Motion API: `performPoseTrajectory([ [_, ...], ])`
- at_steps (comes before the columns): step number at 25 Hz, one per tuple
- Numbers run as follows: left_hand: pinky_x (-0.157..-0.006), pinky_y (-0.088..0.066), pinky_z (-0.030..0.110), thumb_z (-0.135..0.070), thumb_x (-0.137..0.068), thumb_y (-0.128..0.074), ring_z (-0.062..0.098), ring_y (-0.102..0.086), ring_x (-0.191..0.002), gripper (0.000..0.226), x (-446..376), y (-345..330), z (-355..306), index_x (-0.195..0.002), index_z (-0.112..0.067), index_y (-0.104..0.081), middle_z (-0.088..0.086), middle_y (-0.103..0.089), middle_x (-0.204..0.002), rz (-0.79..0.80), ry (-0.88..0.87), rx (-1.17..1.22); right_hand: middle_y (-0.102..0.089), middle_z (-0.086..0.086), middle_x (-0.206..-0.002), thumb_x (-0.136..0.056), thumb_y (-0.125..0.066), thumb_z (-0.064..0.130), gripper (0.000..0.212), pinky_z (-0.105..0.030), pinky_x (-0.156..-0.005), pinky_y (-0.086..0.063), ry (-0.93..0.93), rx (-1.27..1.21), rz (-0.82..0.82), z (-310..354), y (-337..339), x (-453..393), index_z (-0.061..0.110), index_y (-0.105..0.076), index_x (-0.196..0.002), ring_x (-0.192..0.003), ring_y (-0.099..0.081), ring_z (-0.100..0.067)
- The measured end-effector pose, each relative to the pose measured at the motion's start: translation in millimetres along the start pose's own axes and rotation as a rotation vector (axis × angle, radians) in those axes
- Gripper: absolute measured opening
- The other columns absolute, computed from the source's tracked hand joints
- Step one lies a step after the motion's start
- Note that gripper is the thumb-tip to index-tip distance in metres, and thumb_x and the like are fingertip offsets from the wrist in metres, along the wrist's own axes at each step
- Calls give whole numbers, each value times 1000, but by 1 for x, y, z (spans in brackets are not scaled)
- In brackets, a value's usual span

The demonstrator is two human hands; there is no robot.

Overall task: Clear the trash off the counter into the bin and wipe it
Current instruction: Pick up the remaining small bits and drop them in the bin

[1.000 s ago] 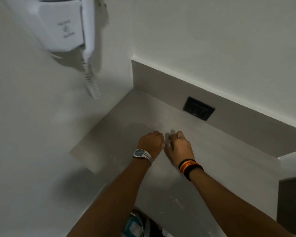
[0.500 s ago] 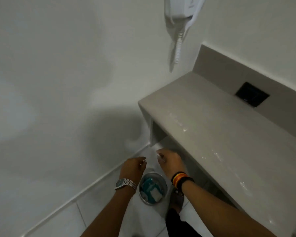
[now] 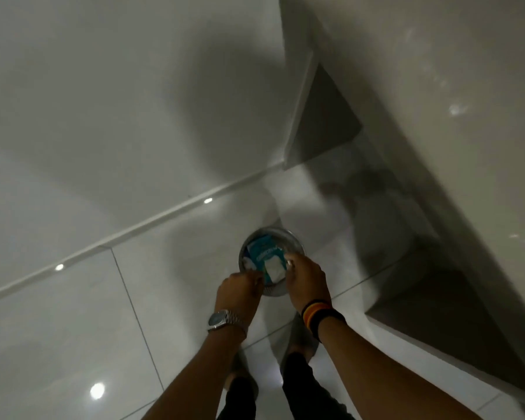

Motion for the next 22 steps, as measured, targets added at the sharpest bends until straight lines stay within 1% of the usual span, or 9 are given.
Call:
performPoseTrajectory([
  [3,-74,-61,39,-28,-97,-54,28,-72,-85,25,-42,-43,6,-116,-22,-68,9,-74,-108,-33,-12,-5,-59,-10,-139,-100,-49,17,45,-39,-96,-56,38,44,23,-41,-40,-39,19,-46,-145,-122,-61,-30],
  [5,-89,-57,44,-26,-96,-55,31,-66,-109,40,-51,-62,6,-136,-22,-55,9,-62,-134,-40,-55,-21,-49,-9,-149,-99,-50,17,55,-40,-98,-55,85,121,37,-50,-55,-51,21,-33,-152,-128,-56,-29],
  [7,-113,-39,48,-27,-96,-55,33,-43,-138,53,-45,-60,1,-147,-20,-40,11,-41,-154,-106,-129,-77,-27,-10,-162,-96,-52,13,68,-44,-107,-48,184,201,11,-41,-54,-46,20,-20,-156,-145,-35,-29],
  [9,-122,-21,49,-31,-98,-50,33,-20,-150,61,-27,-39,-5,-153,-20,-27,14,-23,-162,-144,-171,-113,-7,-12,-167,-92,-55,11,79,-51,-119,-32,269,273,-4,-19,-39,-25,17,-11,-158,-153,-7,-30],
  [10,-123,-16,50,-34,-99,-46,32,-12,-151,63,-14,-19,-9,-154,-21,-22,13,-15,-164,-159,-187,-121,-1,-13,-167,-90,-57,13,84,-54,-121,-23,300,308,-13,-1,-23,-10,15,-8,-158,-154,1,-30],
  [12,-124,-8,49,-40,-100,-35,30,-2,-153,62,14,31,-23,-156,-21,-14,12,-5,-165,-211,-218,-164,4,-16,-166,-84,-61,19,93,-59,-122,-12,336,355,-43,37,13,24,14,-4,-158,-153,6,-32],
  [15,-124,-5,50,-43,-103,-29,30,3,-153,62,67,133,-61,-157,-19,-10,12,0,-166,-316,-276,-223,7,-16,-166,-83,-64,21,98,-63,-121,-5,363,353,-142,108,85,83,15,0,-158,-153,9,-33],
  [19,-124,-8,51,-44,-102,-32,29,0,-153,65,129,253,-120,-157,-15,-11,13,-3,-166,-432,-383,-272,3,-17,-166,-90,-54,21,85,-63,-121,-9,371,387,-362,187,176,151,12,-3,-157,-153,4,-35],
  [22,-123,-11,53,-43,-101,-33,31,-4,-153,66,154,307,-169,-156,-13,-14,15,-7,-165,-483,-513,-314,0,-16,-166,-88,-48,14,82,-63,-120,-8,315,345,-484,210,240,190,13,-5,-157,-154,1,-33],
])
Point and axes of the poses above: each hand's wrist, its own x-axis away from the middle knuckle, its own y-axis out of the back of the hand, z = x × y, the point moved 8 cm from there along -x, towards the middle knuckle
